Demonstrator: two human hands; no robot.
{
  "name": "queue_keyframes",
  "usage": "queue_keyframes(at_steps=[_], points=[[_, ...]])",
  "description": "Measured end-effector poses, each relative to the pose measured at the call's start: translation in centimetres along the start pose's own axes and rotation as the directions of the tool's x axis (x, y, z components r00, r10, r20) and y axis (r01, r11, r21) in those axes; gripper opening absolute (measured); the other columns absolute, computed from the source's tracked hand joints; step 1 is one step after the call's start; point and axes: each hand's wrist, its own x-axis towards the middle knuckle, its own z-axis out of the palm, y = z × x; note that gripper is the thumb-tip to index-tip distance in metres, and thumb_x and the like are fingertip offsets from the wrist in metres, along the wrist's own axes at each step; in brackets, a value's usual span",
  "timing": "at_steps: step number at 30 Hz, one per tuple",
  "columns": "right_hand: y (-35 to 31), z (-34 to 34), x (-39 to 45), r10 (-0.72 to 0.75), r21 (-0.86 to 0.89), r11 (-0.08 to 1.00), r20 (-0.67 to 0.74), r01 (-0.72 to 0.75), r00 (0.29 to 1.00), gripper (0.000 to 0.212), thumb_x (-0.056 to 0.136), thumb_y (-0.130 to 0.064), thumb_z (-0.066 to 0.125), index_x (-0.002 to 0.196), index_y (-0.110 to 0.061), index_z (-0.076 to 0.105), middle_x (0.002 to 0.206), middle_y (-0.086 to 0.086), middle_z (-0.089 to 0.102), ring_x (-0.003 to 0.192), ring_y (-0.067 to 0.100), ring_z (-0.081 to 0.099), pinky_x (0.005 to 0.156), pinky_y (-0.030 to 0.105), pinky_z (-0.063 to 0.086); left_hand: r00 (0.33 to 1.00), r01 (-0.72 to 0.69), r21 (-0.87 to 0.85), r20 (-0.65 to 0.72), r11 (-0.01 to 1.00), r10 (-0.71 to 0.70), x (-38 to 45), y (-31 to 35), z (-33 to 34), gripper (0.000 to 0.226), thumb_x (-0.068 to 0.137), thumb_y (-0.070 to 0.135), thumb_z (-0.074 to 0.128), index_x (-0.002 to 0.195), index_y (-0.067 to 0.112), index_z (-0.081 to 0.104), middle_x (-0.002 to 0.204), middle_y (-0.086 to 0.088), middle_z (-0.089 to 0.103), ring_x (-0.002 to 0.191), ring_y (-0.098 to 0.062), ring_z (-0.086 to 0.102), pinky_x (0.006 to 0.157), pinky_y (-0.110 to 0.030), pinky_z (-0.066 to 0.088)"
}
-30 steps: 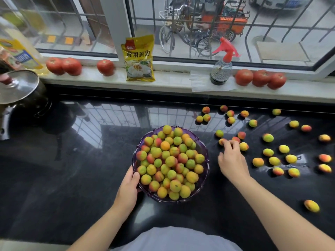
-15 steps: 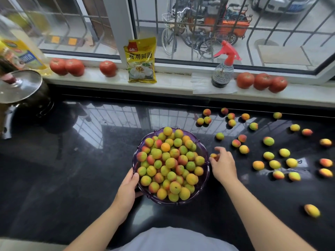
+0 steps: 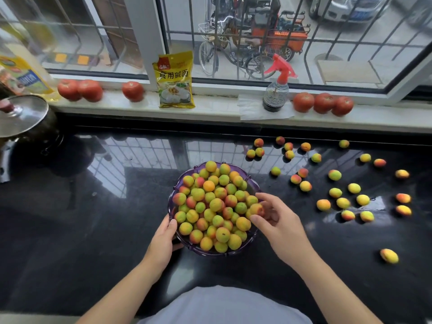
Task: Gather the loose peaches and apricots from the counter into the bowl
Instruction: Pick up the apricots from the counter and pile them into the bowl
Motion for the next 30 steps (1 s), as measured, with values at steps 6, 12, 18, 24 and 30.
queue_keyframes(at_steps=[6, 12, 18, 24, 30], points=[[0.1, 0.7, -0.9, -0.021, -0.019, 1.0, -0.017, 0.021, 1.0, 0.035, 0.081, -0.017, 0.084, 0.101, -0.04, 0.067, 0.102, -0.008, 0.062, 0.089, 0.01, 0.067, 0.078, 0.028, 0.059, 1.0, -0.01, 0.017, 0.013, 1.0, 0.01, 0.1, -0.2, -0.2, 0.037, 0.114, 0.029, 0.034, 0.146, 0.037, 0.051, 0.132, 0.01, 0.071, 0.12, -0.018, 0.069, 0.087, -0.038, 0.06], [0.6, -0.3, -0.5, 0.034, -0.004, 0.999, -0.059, -0.035, 0.998, 0.037, 0.086, -0.011, 0.078, 0.119, -0.028, 0.073, 0.109, -0.001, 0.056, 0.078, -0.002, 0.058, 0.073, 0.009, 0.047, 1.0, 0.012, -0.013, -0.003, 1.0, -0.012, -0.1, -0.2, 0.2, 0.032, 0.113, 0.031, 0.033, 0.133, 0.036, 0.058, 0.122, 0.012, 0.075, 0.112, -0.014, 0.071, 0.084, -0.036, 0.058], [1.7, 0.0, -0.4, 0.053, -0.2, 0.979, 0.0, -0.052, 0.999, 0.042, 0.085, -0.023, 0.081, 0.119, -0.034, 0.06, 0.105, -0.013, 0.063, 0.084, 0.005, 0.061, 0.074, 0.019, 0.05, 1.0, 0.013, -0.006, 0.001, 1.0, -0.013, -0.1, -0.3, 0.0, 0.033, 0.113, 0.032, 0.033, 0.135, 0.036, 0.057, 0.122, 0.012, 0.075, 0.112, -0.014, 0.071, 0.083, -0.035, 0.057], [1.0, 3.3, -0.4, -0.066, -0.475, 0.864, 0.217, 0.165, 0.974, 0.037, 0.097, -0.02, 0.065, 0.132, -0.031, 0.059, 0.122, -0.018, 0.043, 0.109, 0.008, 0.052, 0.095, 0.019, 0.047, 1.0, 0.01, 0.007, 0.006, 1.0, -0.01, -0.1, -0.2, 0.0, 0.033, 0.113, 0.032, 0.033, 0.135, 0.036, 0.057, 0.122, 0.012, 0.075, 0.112, -0.013, 0.071, 0.082, -0.033, 0.058], [1.0, 5.0, -0.1, -0.117, -0.652, 0.694, 0.314, 0.304, 0.942, 0.054, 0.097, -0.016, 0.066, 0.147, -0.027, 0.047, 0.134, -0.009, 0.046, 0.115, 0.02, 0.059, 0.093, 0.031, 0.055, 1.0, 0.006, 0.016, 0.015, 1.0, -0.006, -0.1, -0.4, -0.2, 0.034, 0.113, 0.032, 0.032, 0.136, 0.037, 0.057, 0.122, 0.014, 0.075, 0.112, -0.013, 0.071, 0.084, -0.034, 0.057]])
